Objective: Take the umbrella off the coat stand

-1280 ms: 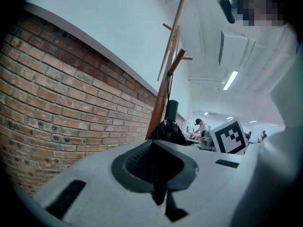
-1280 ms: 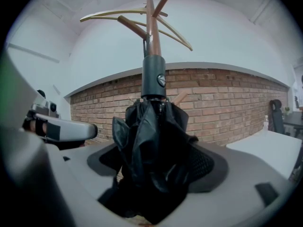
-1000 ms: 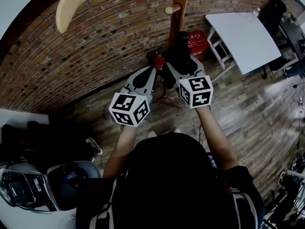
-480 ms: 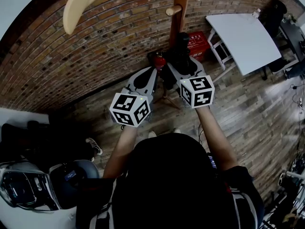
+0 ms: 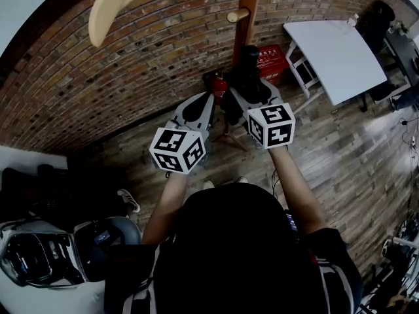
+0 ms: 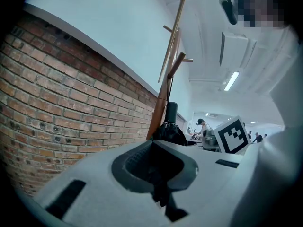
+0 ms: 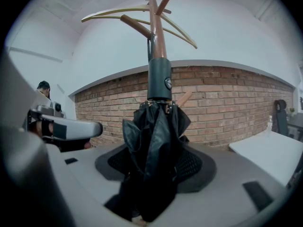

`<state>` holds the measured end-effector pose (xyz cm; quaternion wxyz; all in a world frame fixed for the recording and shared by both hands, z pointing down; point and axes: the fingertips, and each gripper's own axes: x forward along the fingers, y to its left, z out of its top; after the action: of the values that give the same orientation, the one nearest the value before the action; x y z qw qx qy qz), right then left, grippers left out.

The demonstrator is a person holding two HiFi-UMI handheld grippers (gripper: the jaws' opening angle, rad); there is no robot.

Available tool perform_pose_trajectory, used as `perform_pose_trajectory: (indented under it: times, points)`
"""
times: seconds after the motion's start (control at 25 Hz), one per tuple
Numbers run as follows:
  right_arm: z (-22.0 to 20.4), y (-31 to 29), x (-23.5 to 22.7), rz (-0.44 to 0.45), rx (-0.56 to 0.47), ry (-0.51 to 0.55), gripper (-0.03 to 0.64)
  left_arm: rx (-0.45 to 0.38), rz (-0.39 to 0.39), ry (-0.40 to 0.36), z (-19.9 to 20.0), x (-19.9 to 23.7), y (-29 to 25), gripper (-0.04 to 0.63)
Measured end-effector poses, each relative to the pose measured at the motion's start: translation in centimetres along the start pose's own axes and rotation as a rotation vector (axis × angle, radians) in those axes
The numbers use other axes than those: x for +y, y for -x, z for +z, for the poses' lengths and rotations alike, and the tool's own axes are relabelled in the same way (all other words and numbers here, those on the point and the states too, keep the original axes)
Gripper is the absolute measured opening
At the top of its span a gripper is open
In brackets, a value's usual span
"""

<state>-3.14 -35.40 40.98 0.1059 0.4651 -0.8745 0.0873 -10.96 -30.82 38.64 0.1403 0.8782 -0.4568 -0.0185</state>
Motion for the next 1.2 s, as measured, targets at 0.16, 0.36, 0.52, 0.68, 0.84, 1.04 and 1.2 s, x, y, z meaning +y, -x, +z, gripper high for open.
perform_pose_trajectory:
  times: [0.16, 0.36, 0.52, 0.68, 0.84, 1.04, 1.2]
  points:
    - [0.5, 0.2, 0.2, 0.004, 0.001, 0.007, 0.265, 0.000, 0.002, -0.015, 0.3, -0.1, -0.1, 0.018]
    - [1.6, 0.9, 0.6, 0.031, -0.026, 0.005, 0.264, -0.002, 0.016, -0.012, 0.2, -0.1, 0.1, 0.018]
    - [2.2, 1.6, 0.9, 0.056, -0.040, 0.011, 0.264, -0.007, 0.026, -0.013, 0.2, -0.8, 0.1, 0.018]
    - [2.6, 2.2, 1.2, 0.078, -0.050, 0.020, 0.264, -0.019, 0.036, -0.017, 0.3, -1.4, 0.3, 0.018]
    - [2.9, 2.7, 1.4, 0.091, -0.054, 0.023, 0.264, -0.030, 0.048, -0.020, 0.5, -1.8, 0.7, 0.018]
    - [3.5, 3.1, 2.1, 0.111, -0.060, 0.031, 0.264, -0.043, 0.060, -0.023, 1.0, -2.0, 1.2, 0.018]
    - [3.8, 3.5, 2.9, 0.130, -0.067, 0.039, 0.264, -0.051, 0.068, -0.027, 1.3, -2.3, 1.7, 0.018]
